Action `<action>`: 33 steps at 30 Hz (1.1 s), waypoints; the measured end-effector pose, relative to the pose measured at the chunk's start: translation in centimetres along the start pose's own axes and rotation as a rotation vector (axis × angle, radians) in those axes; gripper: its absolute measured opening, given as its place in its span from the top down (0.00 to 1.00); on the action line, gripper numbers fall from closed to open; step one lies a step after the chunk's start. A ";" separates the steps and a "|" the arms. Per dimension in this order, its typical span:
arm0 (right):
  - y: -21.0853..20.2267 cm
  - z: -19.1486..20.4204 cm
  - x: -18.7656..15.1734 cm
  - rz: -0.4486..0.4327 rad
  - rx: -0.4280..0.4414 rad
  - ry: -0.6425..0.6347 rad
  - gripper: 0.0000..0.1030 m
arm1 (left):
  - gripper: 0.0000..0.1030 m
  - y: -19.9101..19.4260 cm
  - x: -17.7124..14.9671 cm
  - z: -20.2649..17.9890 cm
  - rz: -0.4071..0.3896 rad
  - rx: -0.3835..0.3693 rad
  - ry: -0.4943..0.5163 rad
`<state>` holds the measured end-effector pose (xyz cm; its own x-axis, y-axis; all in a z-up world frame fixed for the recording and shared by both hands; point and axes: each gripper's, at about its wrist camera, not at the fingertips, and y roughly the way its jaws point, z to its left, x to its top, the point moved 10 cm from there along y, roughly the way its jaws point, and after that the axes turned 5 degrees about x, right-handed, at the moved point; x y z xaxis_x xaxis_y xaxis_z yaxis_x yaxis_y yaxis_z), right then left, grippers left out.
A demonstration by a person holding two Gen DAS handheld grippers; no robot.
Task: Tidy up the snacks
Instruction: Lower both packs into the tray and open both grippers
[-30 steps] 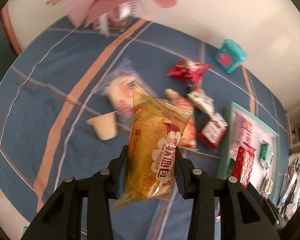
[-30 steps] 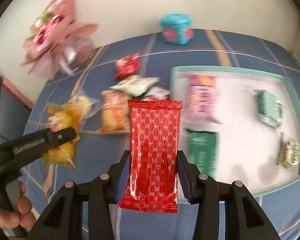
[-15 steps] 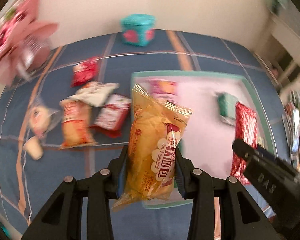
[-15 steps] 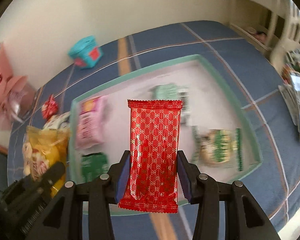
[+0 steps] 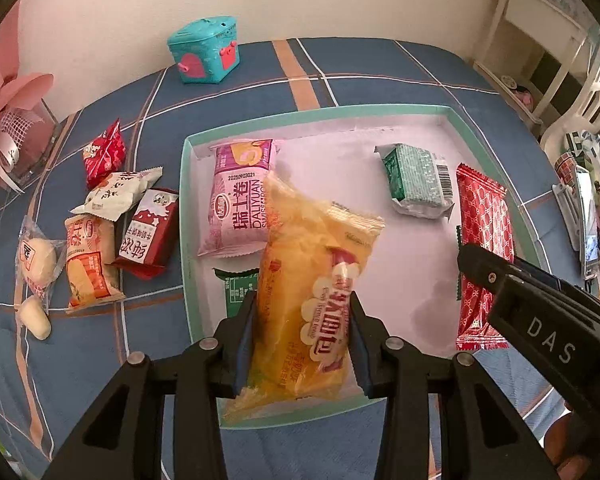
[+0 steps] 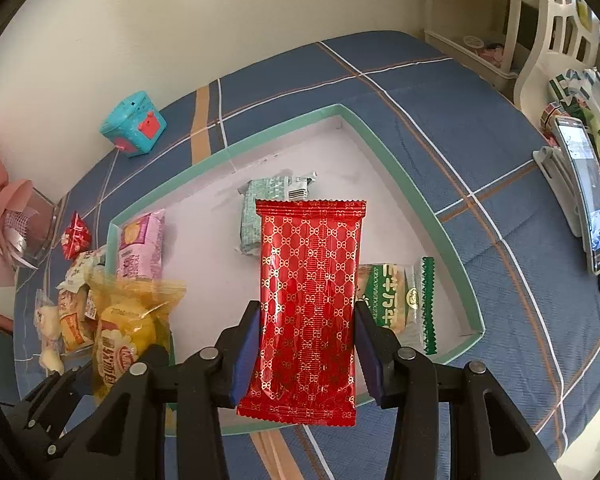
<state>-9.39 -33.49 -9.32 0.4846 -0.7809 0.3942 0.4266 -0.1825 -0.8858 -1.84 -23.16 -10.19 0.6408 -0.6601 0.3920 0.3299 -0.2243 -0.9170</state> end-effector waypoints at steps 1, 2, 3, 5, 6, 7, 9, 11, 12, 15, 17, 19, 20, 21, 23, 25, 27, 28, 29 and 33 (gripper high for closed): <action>0.0 0.0 0.0 0.000 0.002 -0.002 0.54 | 0.53 0.0 0.0 0.0 -0.001 0.001 0.001; 0.0 0.1 0.0 0.000 0.002 -0.004 0.53 | 0.48 -0.1 0.0 0.0 -0.001 -0.001 0.001; 0.0 0.1 0.0 0.001 0.002 -0.007 0.53 | 0.42 -0.1 0.1 0.0 -0.002 -0.003 0.001; 0.2 0.2 0.1 0.004 0.001 -0.012 0.53 | 0.41 -0.2 0.1 0.0 -0.005 -0.011 0.002; 0.3 0.3 0.1 0.004 0.001 -0.013 0.53 | 0.41 -0.3 0.1 0.0 -0.004 -0.014 0.003; 0.3 0.4 0.0 0.005 0.001 -0.014 0.52 | 0.40 -0.3 0.1 0.0 -0.002 -0.013 0.001; 0.3 0.4 0.1 0.003 0.000 -0.015 0.52 | 0.40 -0.4 0.0 0.2 0.001 -0.015 -0.005; 0.1 0.5 0.2 -0.002 0.001 -0.017 0.52 | 0.40 -0.5 -0.1 0.4 0.005 -0.022 -0.017; 0.0 0.5 0.2 -0.006 0.001 -0.018 0.52 | 0.39 -0.6 -0.1 0.5 0.006 -0.023 -0.021; 0.0 0.7 0.3 -0.005 0.003 -0.023 0.52 | 0.36 -0.7 -0.1 0.9 0.007 -0.026 -0.037; 0.1 0.8 0.2 -0.003 0.004 -0.027 0.52 | 0.36 -0.9 0.0 1.2 0.007 -0.033 -0.052; 0.1 0.9 0.2 -0.001 0.005 -0.031 0.52 | 0.36 -1.0 0.0 1.6 0.010 -0.043 -0.070; 0.0 0.9 0.2 -0.002 0.005 -0.033 0.52 | 0.36 -1.0 0.0 1.7 0.013 -0.048 -0.079; 0.0 1.0 0.2 -0.002 0.005 -0.035 0.52 | 0.36 -0.9 -0.1 2.0 0.018 -0.060 -0.096; -0.1 1.1 0.2 -0.003 0.006 -0.041 0.52 | 0.36 -1.0 -0.1 2.2 0.024 -0.078 -0.116; -0.1 1.2 0.1 -0.002 0.007 -0.043 0.52 | 0.36 -1.1 -0.2 2.7 0.024 -0.094 -0.140; 0.0 1.3 0.0 0.001 0.008 -0.046 0.52 | 0.35 -1.3 -0.1 3.3 0.020 -0.105 -0.164; 0.0 1.4 0.0 0.003 0.009 -0.050 0.52 | 0.35 -1.4 0.0 3.8 0.016 -0.110 -0.182; 0.0 1.5 -0.1 0.005 0.010 -0.052 0.52 | 0.35 -1.5 0.0 4.1 0.015 -0.116 -0.197; 0.1 1.7 -0.2 0.007 0.012 -0.060 0.52 | 0.35 -1.4 0.0 6.0 0.017 -0.123 -0.269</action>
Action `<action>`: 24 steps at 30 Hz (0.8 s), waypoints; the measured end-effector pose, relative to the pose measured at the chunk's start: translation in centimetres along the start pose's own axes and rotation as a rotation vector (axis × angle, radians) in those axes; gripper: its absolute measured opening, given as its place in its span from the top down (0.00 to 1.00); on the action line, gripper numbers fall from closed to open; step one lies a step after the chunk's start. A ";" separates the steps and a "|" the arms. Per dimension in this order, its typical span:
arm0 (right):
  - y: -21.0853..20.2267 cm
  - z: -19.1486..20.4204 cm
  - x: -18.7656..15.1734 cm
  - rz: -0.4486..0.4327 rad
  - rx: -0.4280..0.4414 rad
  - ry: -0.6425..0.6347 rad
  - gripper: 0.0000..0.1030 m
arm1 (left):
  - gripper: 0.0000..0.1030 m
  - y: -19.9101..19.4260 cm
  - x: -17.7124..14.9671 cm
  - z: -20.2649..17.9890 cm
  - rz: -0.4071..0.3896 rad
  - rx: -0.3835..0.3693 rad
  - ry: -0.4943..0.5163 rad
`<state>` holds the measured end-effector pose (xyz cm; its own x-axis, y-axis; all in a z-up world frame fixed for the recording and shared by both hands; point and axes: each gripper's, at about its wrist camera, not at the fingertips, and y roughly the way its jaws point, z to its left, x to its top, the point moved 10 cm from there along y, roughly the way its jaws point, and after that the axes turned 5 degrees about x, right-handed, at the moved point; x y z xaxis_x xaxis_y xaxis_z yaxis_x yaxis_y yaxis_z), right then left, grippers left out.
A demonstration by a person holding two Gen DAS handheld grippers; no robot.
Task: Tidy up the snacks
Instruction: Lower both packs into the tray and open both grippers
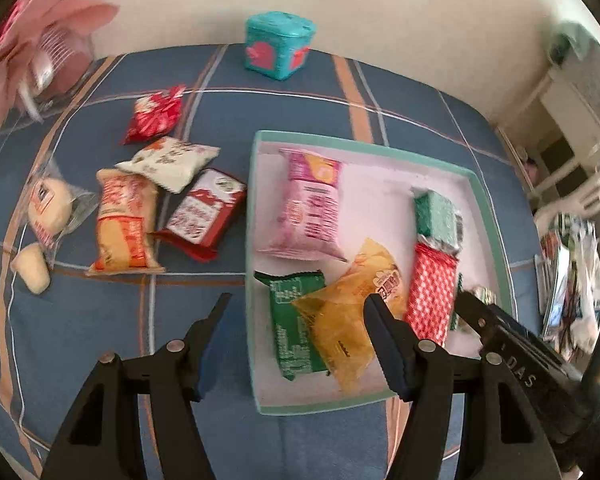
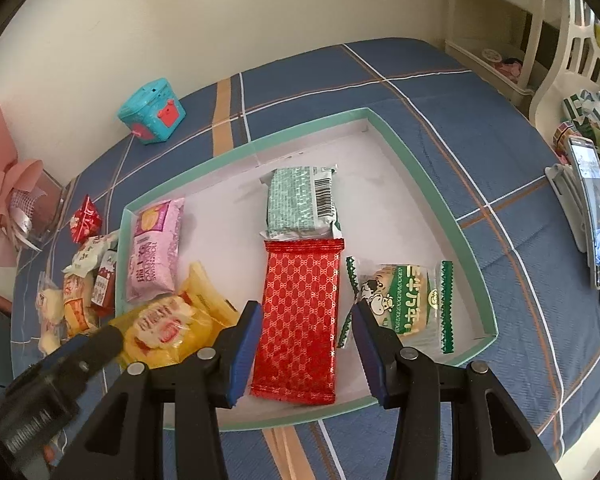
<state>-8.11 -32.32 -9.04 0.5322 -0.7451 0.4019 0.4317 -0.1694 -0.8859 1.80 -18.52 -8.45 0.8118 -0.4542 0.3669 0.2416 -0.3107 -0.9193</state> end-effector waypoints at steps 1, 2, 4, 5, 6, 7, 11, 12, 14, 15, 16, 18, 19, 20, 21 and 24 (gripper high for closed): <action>0.0 0.0 0.0 0.001 0.000 -0.002 0.52 | 0.35 0.0 0.1 0.7 0.000 0.005 -0.025; 0.1 0.1 0.0 0.002 0.000 -0.005 0.52 | 0.35 0.0 0.1 1.3 0.000 0.010 -0.045; 0.1 0.2 -0.1 0.003 0.000 -0.009 0.52 | 0.35 -0.1 0.4 2.6 0.000 0.012 -0.087; 0.1 0.3 -0.1 0.004 0.000 -0.010 0.52 | 0.35 -0.1 0.4 3.0 0.001 0.013 -0.102; 0.2 0.3 -0.1 0.004 -0.001 -0.011 0.52 | 0.35 -0.1 0.5 3.6 0.003 0.014 -0.121; 0.2 0.4 -0.1 0.005 0.000 -0.013 0.52 | 0.35 -0.1 0.5 4.2 0.004 0.014 -0.142; 0.2 0.5 -0.1 0.005 -0.001 -0.016 0.52 | 0.35 0.2 0.3 5.8 0.018 0.035 -0.188; 0.2 0.5 -0.1 0.005 -0.001 -0.016 0.52 | 0.35 0.3 0.3 6.0 0.023 0.040 -0.190; 0.2 0.5 -0.1 0.006 -0.003 -0.017 0.52 | 0.35 0.5 0.1 6.0 0.034 0.045 -0.190; 0.2 0.5 -0.1 0.007 -0.002 -0.018 0.52 | 0.35 0.6 0.0 5.9 0.036 0.046 -0.186; 0.3 0.5 -0.2 0.009 -0.003 -0.019 0.52 | 0.35 0.7 0.0 5.7 0.037 0.048 -0.174; 0.3 0.6 -0.2 0.011 -0.003 -0.023 0.52 | 0.35 0.8 -0.1 5.2 0.040 0.056 -0.150; 0.3 0.6 -0.2 0.011 -0.004 -0.024 0.52 | 0.35 1.1 -0.1 4.9 0.044 0.064 -0.133; 0.3 0.6 -0.2 0.011 -0.004 -0.025 0.52 | 0.35 1.3 -0.1 4.5 0.050 0.071 -0.118; 0.3 0.6 -0.3 0.011 -0.004 -0.026 0.52 | 0.35 1.6 -0.2 4.2 0.055 0.076 -0.104; 0.5 0.7 -0.3 0.013 -0.006 -0.027 0.52 | 0.35 2.1 -0.4 2.9 0.062 0.084 -0.052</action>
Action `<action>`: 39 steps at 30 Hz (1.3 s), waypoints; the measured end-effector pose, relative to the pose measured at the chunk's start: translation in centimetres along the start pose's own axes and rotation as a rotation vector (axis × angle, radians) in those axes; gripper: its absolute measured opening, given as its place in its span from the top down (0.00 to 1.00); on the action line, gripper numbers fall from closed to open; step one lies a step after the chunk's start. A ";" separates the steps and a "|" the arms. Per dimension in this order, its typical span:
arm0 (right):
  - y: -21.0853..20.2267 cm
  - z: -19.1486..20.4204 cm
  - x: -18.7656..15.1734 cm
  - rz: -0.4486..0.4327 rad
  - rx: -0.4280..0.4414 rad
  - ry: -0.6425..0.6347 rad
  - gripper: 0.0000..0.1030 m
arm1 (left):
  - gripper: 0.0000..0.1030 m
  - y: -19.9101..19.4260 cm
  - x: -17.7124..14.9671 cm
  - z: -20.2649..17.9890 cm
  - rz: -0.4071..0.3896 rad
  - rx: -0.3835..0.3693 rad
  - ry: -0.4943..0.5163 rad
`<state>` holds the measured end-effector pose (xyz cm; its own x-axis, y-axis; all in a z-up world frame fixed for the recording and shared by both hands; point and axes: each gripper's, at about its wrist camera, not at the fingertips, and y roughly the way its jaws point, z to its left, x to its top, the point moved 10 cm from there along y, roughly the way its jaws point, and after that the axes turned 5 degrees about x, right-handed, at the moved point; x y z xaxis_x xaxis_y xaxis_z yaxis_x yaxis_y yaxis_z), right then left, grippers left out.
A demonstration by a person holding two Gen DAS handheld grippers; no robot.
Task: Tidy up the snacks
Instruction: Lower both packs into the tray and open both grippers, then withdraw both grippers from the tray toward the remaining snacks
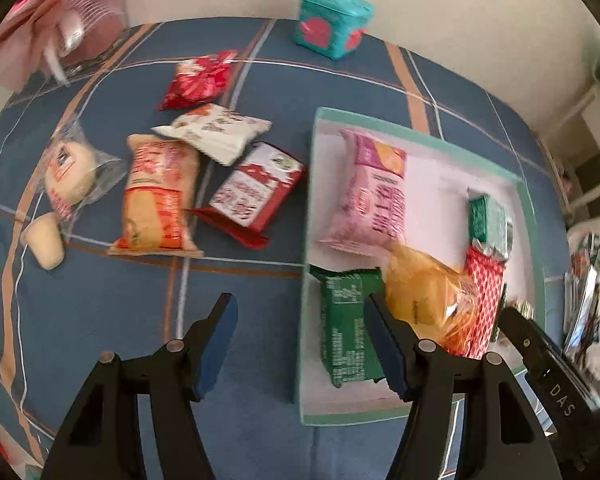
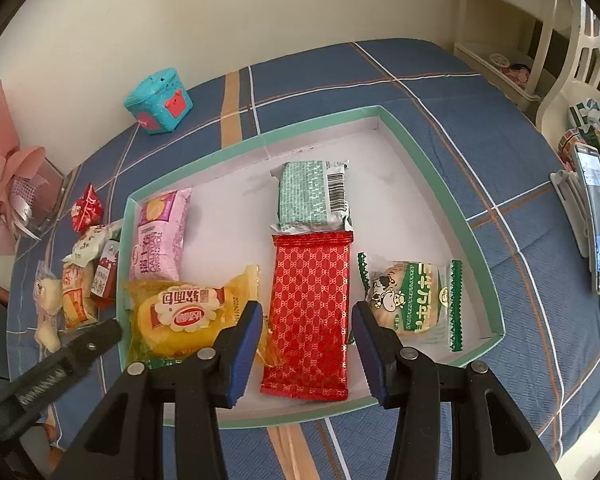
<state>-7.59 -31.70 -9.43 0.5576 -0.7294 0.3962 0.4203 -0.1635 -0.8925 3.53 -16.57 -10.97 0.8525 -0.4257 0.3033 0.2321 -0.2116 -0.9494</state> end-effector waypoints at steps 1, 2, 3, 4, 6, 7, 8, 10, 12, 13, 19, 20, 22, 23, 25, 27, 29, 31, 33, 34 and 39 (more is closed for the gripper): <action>0.0 0.0 0.0 0.000 -0.001 -0.001 0.52 | 0.35 0.1 0.0 -0.3 0.000 0.003 0.014; 0.0 0.0 0.0 0.001 -0.001 -0.001 0.52 | 0.35 0.1 -0.1 -0.7 -0.001 0.008 0.030; 0.0 0.1 0.0 0.001 -0.002 -0.002 0.52 | 0.35 0.2 -0.1 -0.9 -0.001 0.012 0.038; 0.1 0.1 0.0 0.002 -0.003 -0.003 0.52 | 0.35 0.2 -0.2 -1.0 -0.002 0.018 0.046; 0.1 0.1 0.0 0.004 -0.007 -0.006 0.48 | 0.35 0.3 -0.1 -0.9 -0.002 0.028 0.046; 0.2 0.2 -0.1 0.007 -0.009 -0.009 0.43 | 0.35 0.3 0.0 -0.6 -0.001 0.034 0.040; 0.3 0.2 -0.1 0.009 -0.010 -0.014 0.39 | 0.33 0.3 0.0 -0.3 -0.001 0.043 0.030; 0.4 0.4 -0.2 0.013 -0.016 -0.025 0.34 | 0.22 0.2 0.0 0.7 -0.003 0.064 0.014; 0.5 0.7 -0.2 0.013 -0.019 -0.044 0.27 | 0.22 -0.1 0.1 1.5 -0.016 0.079 0.000; 0.5 0.9 -0.2 0.011 -0.021 -0.055 0.23 | 0.21 -0.2 0.2 1.9 -0.023 0.086 -0.009; 0.3 2.5 -0.5 -0.004 -0.007 -0.112 0.00 | 0.10 -0.4 0.7 4.2 -0.061 0.118 -0.062; 0.3 2.7 -0.5 -0.009 -0.004 -0.119 0.00 | 0.10 -0.5 0.8 4.7 -0.067 0.122 -0.071; 0.2 3.2 -0.7 -0.014 -0.001 -0.129 0.00 | 0.03 -0.6 0.9 5.4 -0.075 0.129 -0.083; 0.3 3.3 -0.8 -0.013 0.000 -0.133 0.00 | 0.02 -0.7 1.0 5.9 -0.085 0.133 -0.091; 0.4 3.7 -1.0 -0.011 0.008 -0.142 0.00 | 0.02 -1.0 1.4 6.4 -0.105 0.140 -0.099; 0.2 4.2 -1.1 -0.020 0.019 -0.148 0.00 | 0.02 -1.4 1.7 6.9 -0.126 0.144 -0.096; -0.1 4.8 -1.0 -0.045 0.032 -0.149 0.00 | 0.02 -1.8 2.2 7.4 -0.152 0.155 -0.086; -0.5 5.4 -0.8 -0.070 0.044 -0.155 0.00 | 0.02 -2.1 2.8 7.8 -0.177 0.164 -0.076; -1.0 6.0 -0.5 -0.101 0.048 -0.161 0.00 | 0.02 -2.2 3.1 8.1 -0.184 0.160 -0.072; -1.2 6.3 -0.4 -0.115 0.050 -0.163 0.00 | 0.02 -2.3 3.2 8.4 -0.185 0.158 -0.075; -2.2 8.5 -0.1 -0.159 0.078 -0.179 0.00 | 0.02 -2.5 3.7 10.4 -0.196 0.168 -0.129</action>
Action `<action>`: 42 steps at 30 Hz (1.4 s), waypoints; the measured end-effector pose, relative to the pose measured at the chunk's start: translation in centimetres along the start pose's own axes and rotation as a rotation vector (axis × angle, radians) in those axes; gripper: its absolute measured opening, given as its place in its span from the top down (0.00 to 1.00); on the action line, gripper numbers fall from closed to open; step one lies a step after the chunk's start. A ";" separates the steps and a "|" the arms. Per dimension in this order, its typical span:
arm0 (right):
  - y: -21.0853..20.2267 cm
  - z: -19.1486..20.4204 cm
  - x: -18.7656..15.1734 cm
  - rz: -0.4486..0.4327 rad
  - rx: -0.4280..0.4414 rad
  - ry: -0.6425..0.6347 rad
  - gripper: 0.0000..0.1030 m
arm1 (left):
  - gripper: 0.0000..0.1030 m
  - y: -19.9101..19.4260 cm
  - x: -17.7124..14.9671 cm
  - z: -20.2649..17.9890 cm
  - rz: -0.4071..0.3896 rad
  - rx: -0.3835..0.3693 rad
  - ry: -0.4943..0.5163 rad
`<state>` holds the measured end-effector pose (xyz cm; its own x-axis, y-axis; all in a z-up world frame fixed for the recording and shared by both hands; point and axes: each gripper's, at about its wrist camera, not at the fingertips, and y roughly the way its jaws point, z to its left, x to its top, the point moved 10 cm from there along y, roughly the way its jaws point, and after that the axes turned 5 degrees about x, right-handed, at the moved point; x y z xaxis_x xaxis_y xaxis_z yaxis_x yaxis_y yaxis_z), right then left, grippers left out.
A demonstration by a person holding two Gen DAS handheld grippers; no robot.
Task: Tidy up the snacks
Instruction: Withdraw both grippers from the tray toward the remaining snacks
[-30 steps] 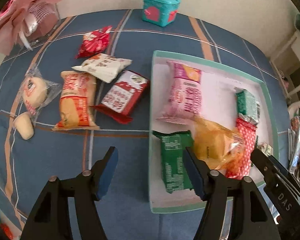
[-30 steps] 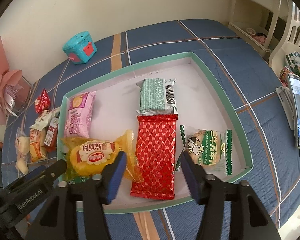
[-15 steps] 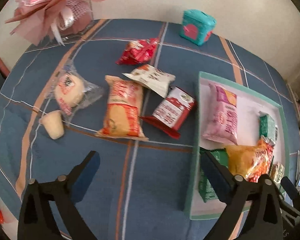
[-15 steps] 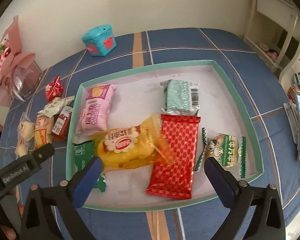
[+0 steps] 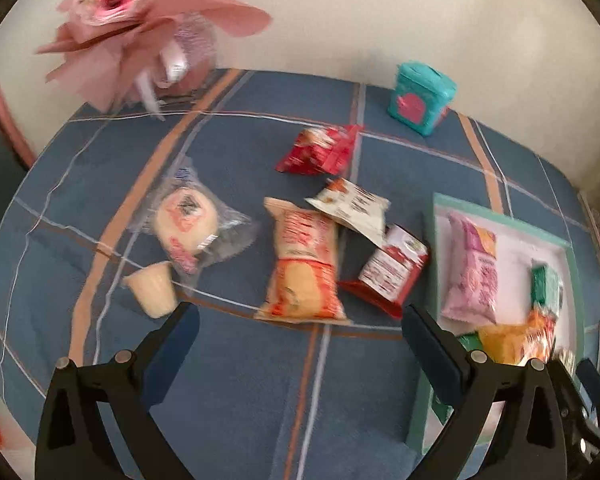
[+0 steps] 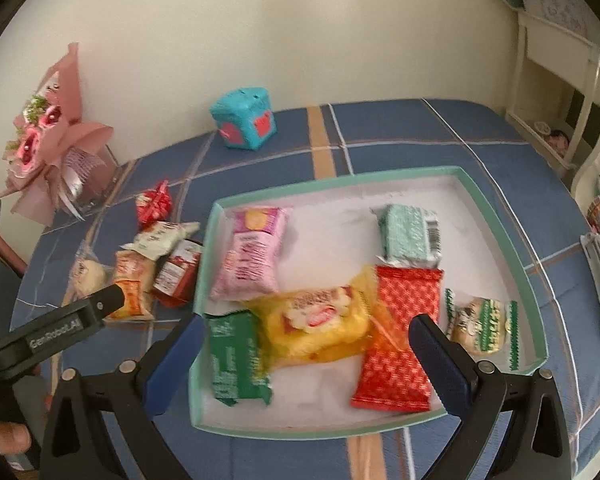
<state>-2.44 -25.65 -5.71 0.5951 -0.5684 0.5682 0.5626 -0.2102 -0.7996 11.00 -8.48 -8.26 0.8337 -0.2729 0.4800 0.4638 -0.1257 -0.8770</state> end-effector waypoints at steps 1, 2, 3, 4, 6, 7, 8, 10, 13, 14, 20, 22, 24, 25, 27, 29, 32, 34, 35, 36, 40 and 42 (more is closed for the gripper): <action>-0.1 0.5 0.1 -0.003 0.000 -0.009 0.00 | 0.02 -0.1 0.3 0.7 -0.006 0.020 -0.013; -0.1 1.1 0.2 -0.005 -0.001 -0.022 0.00 | 0.02 -0.2 0.6 1.4 -0.016 0.036 -0.023; -0.1 1.5 0.3 -0.005 0.000 -0.033 0.00 | 0.02 -0.2 0.8 1.8 -0.024 0.038 -0.028; -0.1 2.1 0.3 -0.006 0.004 -0.046 0.00 | 0.02 -0.3 1.2 2.4 -0.036 0.036 -0.040; 0.0 3.3 0.3 -0.001 0.018 -0.057 0.00 | 0.02 -0.5 1.8 3.4 -0.052 0.025 -0.059; 0.1 3.8 0.3 0.006 0.030 -0.057 0.00 | 0.02 -0.6 2.2 4.1 -0.060 0.021 -0.067; 0.3 4.4 0.2 0.011 0.043 -0.056 0.00 | 0.02 -0.6 2.5 4.7 -0.066 0.020 -0.072; 0.5 5.4 0.3 0.020 0.064 -0.056 0.00 | 0.02 -0.5 3.0 5.8 -0.072 0.028 -0.080; 0.8 7.1 0.6 0.024 0.072 -0.079 0.00 | 0.02 -0.1 3.3 8.3 -0.073 0.055 -0.097; 0.9 7.6 0.7 0.023 0.072 -0.087 0.00 | 0.02 -0.1 3.3 9.1 -0.074 0.060 -0.104; 2.4 11.2 1.4 0.047 0.099 -0.107 0.00 | 0.02 0.4 3.5 13.3 -0.083 0.065 -0.156; 3.2 12.9 1.3 0.069 0.124 -0.119 0.00 | 0.02 0.8 3.5 14.3 -0.090 0.068 -0.168; 4.0 14.5 1.1 0.091 0.148 -0.136 0.00 | 0.02 1.3 3.4 15.0 -0.078 0.055 -0.183; 4.4 15.3 1.0 0.103 0.162 -0.144 0.00 | 0.02 1.7 3.2 15.3 -0.063 0.036 -0.199; 5.3 16.6 0.8 0.125 0.181 -0.152 0.00 | 0.02 2.4 2.9 15.7 -0.032 0.002 -0.225; 6.2 17.6 0.7 0.139 0.186 -0.163 0.00 | 0.02 2.9 2.6 15.7 -0.017 -0.009 -0.227; 7.5 18.7 0.6 0.164 0.192 -0.181 0.00 | 0.02 3.9 2.1 15.5 0.028 -0.029 -0.219; 8.4 19.3 0.7 0.173 0.207 -0.181 0.01 | 0.02 4.7 1.5 15.6 0.069 -0.039 -0.235; 8.8 19.4 0.7 0.180 0.205 -0.182 0.02 | 0.02 5.1 1.3 15.6 0.082 -0.047 -0.244; 9.1 19.5 0.7 0.184 0.201 -0.185 0.03 | 0.02 5.4 1.2 15.7 0.093 -0.055 -0.251; 10.8 19.9 0.7 0.212 0.187 -0.201 0.18 | 0.02 6.3 0.9 15.6 0.119 -0.077 -0.267; 11.5 20.2 0.6 0.226 0.187 -0.203 0.24 | 0.03 6.6 0.9 15.5 0.123 -0.089 -0.269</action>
<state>15.98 -12.37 -10.67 0.8080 -0.4101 0.4231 0.4877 0.0624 -0.8708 19.45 5.18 -13.23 0.9370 -0.0300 0.3479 0.3361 -0.1932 -0.9218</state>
